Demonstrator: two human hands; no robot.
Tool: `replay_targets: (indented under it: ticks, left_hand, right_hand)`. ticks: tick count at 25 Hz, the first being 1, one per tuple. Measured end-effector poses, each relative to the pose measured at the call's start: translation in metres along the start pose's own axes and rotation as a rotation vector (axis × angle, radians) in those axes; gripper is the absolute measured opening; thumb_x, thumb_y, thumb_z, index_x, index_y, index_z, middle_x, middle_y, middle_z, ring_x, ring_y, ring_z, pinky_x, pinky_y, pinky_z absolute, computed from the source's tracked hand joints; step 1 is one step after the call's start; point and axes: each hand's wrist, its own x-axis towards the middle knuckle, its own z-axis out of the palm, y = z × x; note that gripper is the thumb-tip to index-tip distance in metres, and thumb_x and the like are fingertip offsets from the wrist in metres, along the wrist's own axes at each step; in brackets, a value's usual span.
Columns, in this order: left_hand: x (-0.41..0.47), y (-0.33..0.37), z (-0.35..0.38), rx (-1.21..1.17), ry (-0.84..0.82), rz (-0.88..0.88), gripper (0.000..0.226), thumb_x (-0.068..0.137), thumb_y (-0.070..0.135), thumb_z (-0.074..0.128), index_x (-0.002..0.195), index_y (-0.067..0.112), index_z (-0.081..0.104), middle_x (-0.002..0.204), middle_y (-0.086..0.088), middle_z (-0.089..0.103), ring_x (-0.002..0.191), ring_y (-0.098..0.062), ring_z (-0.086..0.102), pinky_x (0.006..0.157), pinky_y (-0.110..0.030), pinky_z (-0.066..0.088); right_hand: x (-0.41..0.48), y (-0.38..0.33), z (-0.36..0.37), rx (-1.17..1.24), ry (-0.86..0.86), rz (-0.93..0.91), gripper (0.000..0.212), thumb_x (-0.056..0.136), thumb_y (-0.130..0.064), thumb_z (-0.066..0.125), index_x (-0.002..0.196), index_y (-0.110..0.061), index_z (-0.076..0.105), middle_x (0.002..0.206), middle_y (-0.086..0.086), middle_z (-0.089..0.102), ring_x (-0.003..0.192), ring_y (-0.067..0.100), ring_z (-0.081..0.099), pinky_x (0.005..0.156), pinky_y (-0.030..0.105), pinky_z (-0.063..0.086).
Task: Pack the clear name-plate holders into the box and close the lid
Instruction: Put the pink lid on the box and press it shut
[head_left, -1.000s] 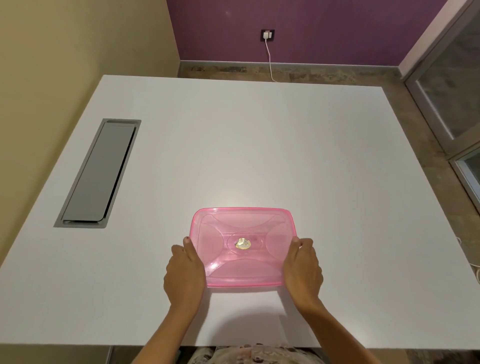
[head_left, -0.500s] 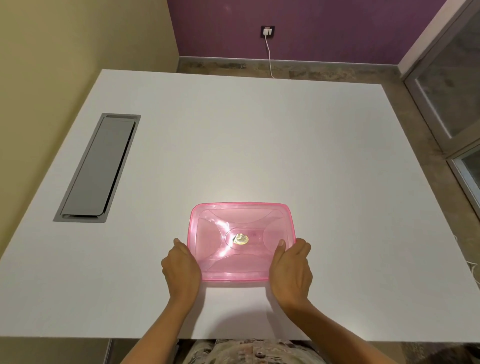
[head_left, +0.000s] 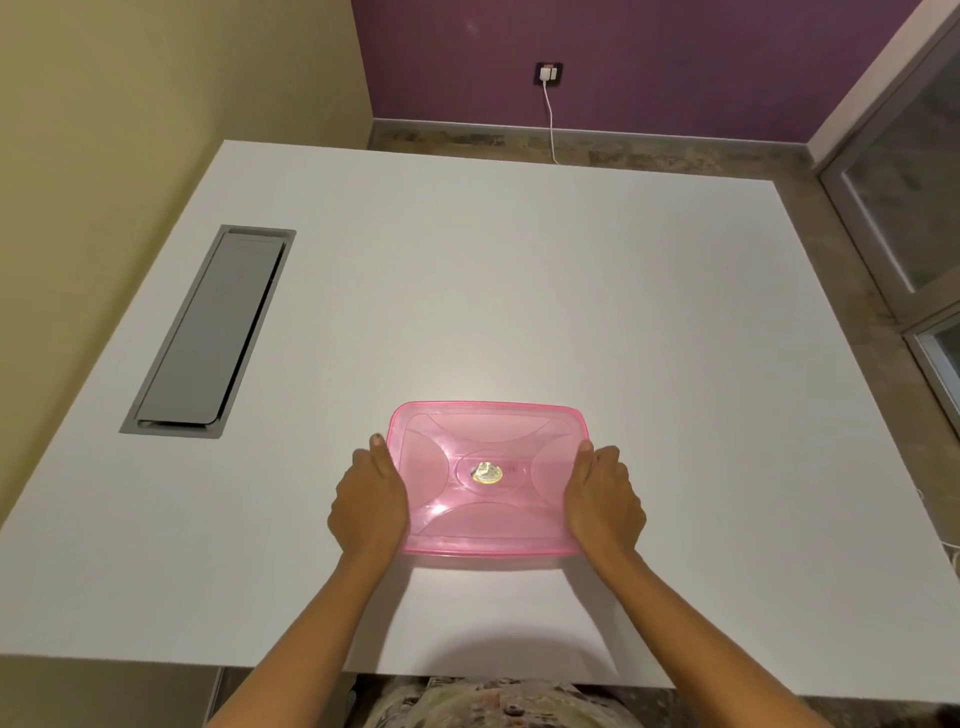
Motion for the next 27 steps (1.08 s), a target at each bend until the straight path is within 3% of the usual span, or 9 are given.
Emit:
replay_targets:
  ticks: [6, 8, 10, 12, 17, 23, 25, 27]
  left_hand:
    - [0.048, 0.042, 0.008, 0.048, -0.113, 0.106, 0.056, 0.100, 0.044, 0.018, 0.107, 0.001, 0.054, 0.109, -0.023, 0.062, 0.101, -0.041, 0.056, 0.082, -0.043, 0.042]
    - [0.058, 0.046, 0.010, 0.069, -0.149, 0.112, 0.049, 0.101, 0.032, 0.020, 0.107, -0.001, 0.056, 0.111, -0.024, 0.062, 0.104, -0.042, 0.055, 0.084, -0.043, 0.043]
    - [0.061, 0.044, 0.013, 0.132, -0.164, 0.192, 0.031, 0.098, 0.010, 0.025, 0.104, -0.005, 0.052, 0.106, -0.026, 0.062, 0.100, -0.044, 0.056, 0.073, -0.040, 0.042]
    - [0.059, 0.042, 0.015, 0.115, -0.161, 0.174, 0.024, 0.096, 0.001, 0.028, 0.107, -0.007, 0.048, 0.103, -0.028, 0.060, 0.097, -0.044, 0.058, 0.072, -0.041, 0.044]
    - [0.066, 0.043, 0.018, 0.117, -0.189, 0.166, 0.025, 0.095, -0.001, 0.031, 0.111, -0.008, 0.049, 0.107, -0.030, 0.059, 0.099, -0.044, 0.057, 0.081, -0.044, 0.046]
    - [0.068, 0.047, 0.015, 0.038, -0.151, 0.067, 0.032, 0.095, 0.008, 0.025, 0.084, -0.004, 0.052, 0.099, -0.027, 0.061, 0.095, -0.043, 0.053, 0.073, -0.041, 0.040]
    - [0.057, 0.048, 0.011, 0.007, -0.043, 0.132, 0.032, 0.098, 0.015, 0.029, 0.083, -0.001, 0.052, 0.094, -0.024, 0.062, 0.090, -0.042, 0.057, 0.069, -0.040, 0.041]
    - [0.040, 0.039, 0.009, 0.005, 0.059, 0.295, 0.026, 0.098, 0.021, 0.036, 0.101, 0.004, 0.054, 0.105, -0.016, 0.061, 0.094, -0.038, 0.058, 0.073, -0.041, 0.045]
  right_hand:
    - [0.062, -0.048, 0.001, 0.068, -0.069, 0.085, 0.042, 0.100, -0.030, 0.024, 0.111, -0.003, 0.054, 0.113, 0.021, 0.063, 0.102, 0.040, 0.059, 0.086, 0.043, 0.045]
    - [0.071, -0.055, 0.004, 0.063, -0.098, 0.124, 0.037, 0.096, -0.018, 0.029, 0.107, -0.001, 0.060, 0.113, 0.021, 0.064, 0.102, 0.040, 0.059, 0.086, 0.040, 0.046]
    - [0.072, -0.053, 0.008, 0.016, -0.084, 0.081, 0.032, 0.092, -0.008, 0.033, 0.101, 0.001, 0.062, 0.110, 0.021, 0.065, 0.099, 0.041, 0.061, 0.081, 0.038, 0.045]
    - [0.070, -0.051, 0.012, -0.053, -0.061, 0.008, 0.028, 0.088, -0.002, 0.035, 0.093, 0.000, 0.062, 0.104, 0.020, 0.066, 0.094, 0.040, 0.062, 0.073, 0.035, 0.043]
    - [0.072, -0.049, 0.017, -0.133, -0.033, -0.071, 0.023, 0.084, 0.002, 0.038, 0.086, -0.003, 0.060, 0.097, 0.016, 0.066, 0.087, 0.038, 0.063, 0.065, 0.033, 0.041]
    - [0.074, -0.049, 0.015, -0.001, -0.017, 0.000, 0.025, 0.090, -0.005, 0.034, 0.087, -0.002, 0.059, 0.096, 0.019, 0.067, 0.087, 0.038, 0.062, 0.068, 0.034, 0.041]
    - [0.069, -0.051, 0.010, 0.045, 0.012, -0.013, 0.029, 0.096, -0.012, 0.031, 0.090, -0.002, 0.058, 0.097, 0.018, 0.066, 0.088, 0.039, 0.062, 0.072, 0.038, 0.045]
    - [0.055, -0.046, 0.006, 0.052, 0.063, -0.083, 0.033, 0.100, -0.024, 0.028, 0.098, -0.003, 0.054, 0.100, 0.017, 0.063, 0.090, 0.040, 0.062, 0.075, 0.041, 0.047]
